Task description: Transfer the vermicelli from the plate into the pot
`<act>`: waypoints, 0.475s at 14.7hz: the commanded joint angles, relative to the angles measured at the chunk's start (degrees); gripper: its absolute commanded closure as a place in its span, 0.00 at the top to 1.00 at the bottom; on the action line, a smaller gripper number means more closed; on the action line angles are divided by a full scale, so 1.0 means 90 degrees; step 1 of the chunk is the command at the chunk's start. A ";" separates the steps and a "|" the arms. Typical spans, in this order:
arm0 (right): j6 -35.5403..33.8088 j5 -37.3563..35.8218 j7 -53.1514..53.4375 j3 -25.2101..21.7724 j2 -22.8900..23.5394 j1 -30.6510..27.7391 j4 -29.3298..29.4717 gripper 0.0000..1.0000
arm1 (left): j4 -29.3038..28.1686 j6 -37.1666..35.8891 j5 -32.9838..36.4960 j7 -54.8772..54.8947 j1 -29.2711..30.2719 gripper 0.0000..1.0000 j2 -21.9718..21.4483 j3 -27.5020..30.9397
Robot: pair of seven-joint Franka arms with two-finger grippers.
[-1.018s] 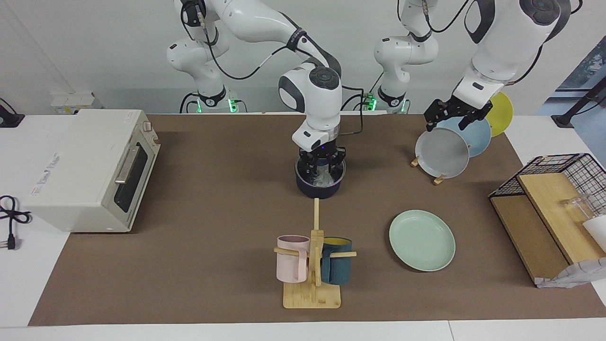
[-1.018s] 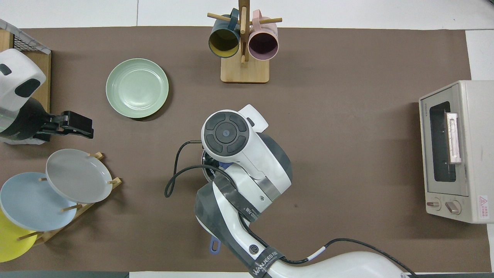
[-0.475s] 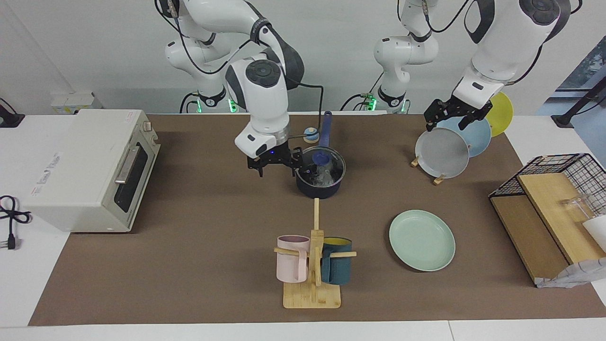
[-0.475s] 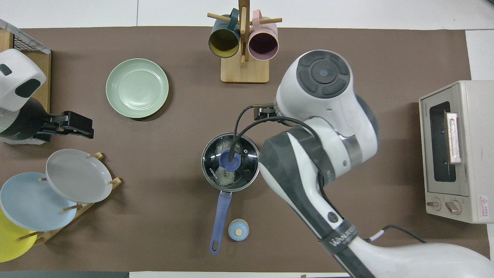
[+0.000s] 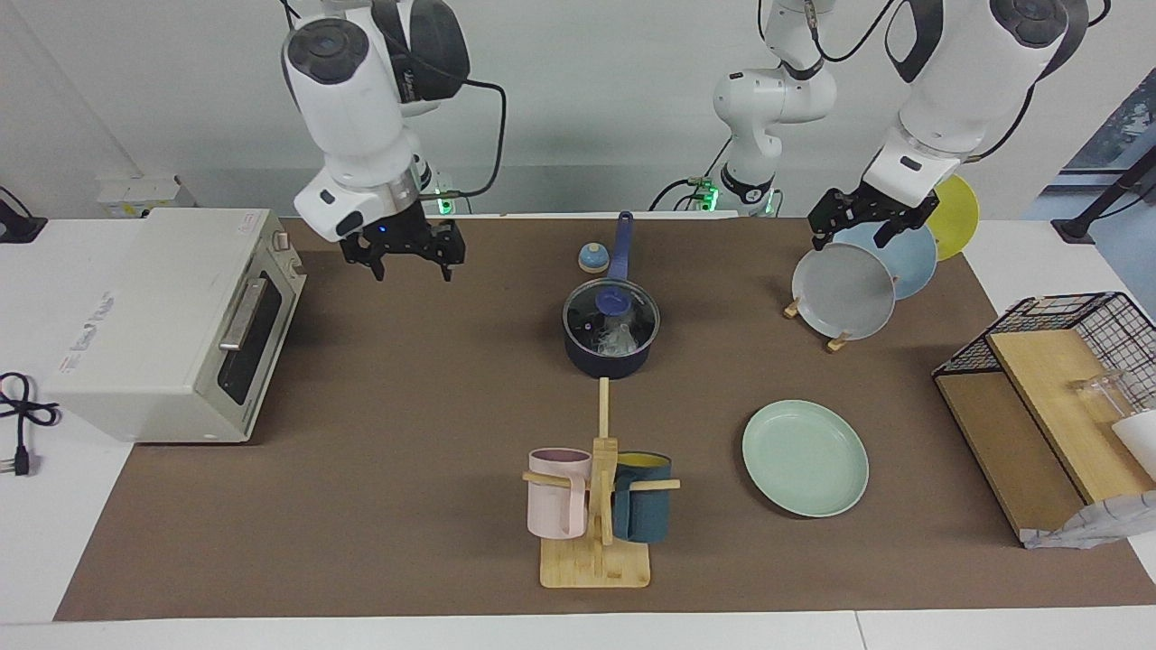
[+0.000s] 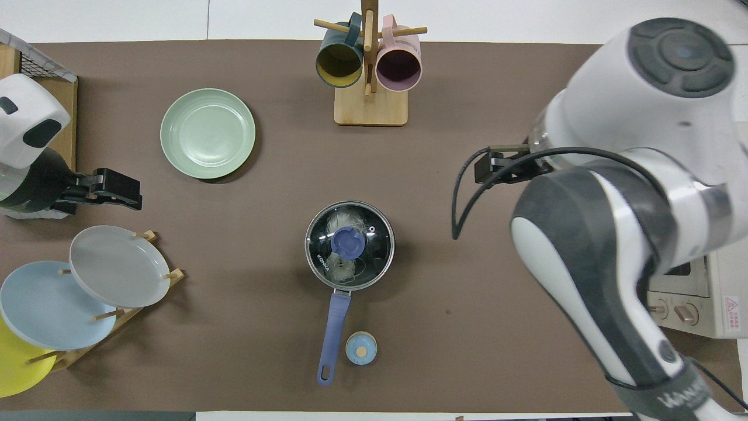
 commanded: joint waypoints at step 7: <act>-0.0664 -0.0071 -0.0822 -0.0022 -0.0611 -0.0952 -0.0100 1.00 | -0.0069 0.0002 -0.0091 -0.0078 -0.0017 1.00 -0.0121 0.0012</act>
